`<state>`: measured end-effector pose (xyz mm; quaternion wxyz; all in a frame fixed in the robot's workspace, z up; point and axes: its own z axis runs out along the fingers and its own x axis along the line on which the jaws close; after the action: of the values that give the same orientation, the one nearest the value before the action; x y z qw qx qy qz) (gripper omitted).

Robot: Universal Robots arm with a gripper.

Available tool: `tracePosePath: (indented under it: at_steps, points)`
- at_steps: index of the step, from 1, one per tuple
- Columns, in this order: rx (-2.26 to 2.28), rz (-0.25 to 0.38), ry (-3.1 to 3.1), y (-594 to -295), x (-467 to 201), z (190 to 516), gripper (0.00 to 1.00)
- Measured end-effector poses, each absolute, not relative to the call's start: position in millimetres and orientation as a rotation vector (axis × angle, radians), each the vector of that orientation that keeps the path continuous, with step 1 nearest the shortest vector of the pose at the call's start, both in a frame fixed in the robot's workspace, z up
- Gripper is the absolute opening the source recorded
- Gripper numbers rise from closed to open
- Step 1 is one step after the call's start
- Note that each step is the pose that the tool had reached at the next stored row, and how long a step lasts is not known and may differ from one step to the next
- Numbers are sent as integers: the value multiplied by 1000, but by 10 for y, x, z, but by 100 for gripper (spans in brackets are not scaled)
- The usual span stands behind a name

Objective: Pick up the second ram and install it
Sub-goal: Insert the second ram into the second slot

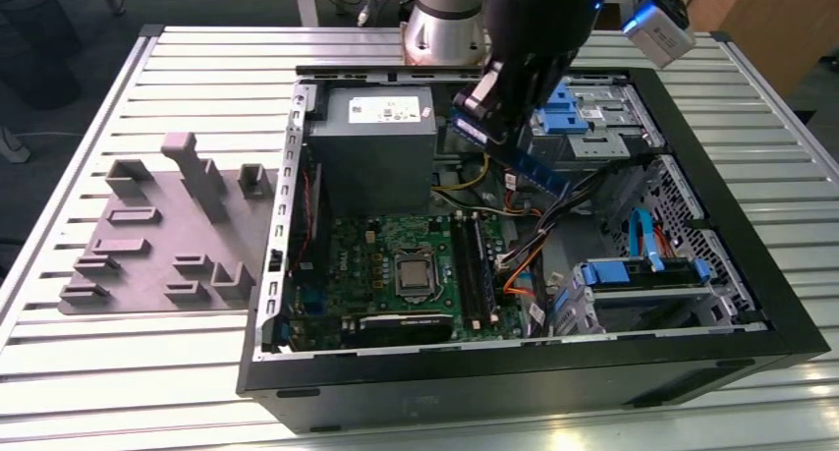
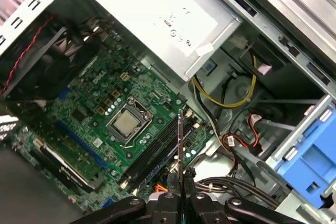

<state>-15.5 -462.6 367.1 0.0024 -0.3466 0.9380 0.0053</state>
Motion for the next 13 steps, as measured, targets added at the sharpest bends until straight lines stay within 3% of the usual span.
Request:
tracePosePath:
  at_steps: [13]
  points:
    - [-737,16,3048,-4626,-155,3620,14]
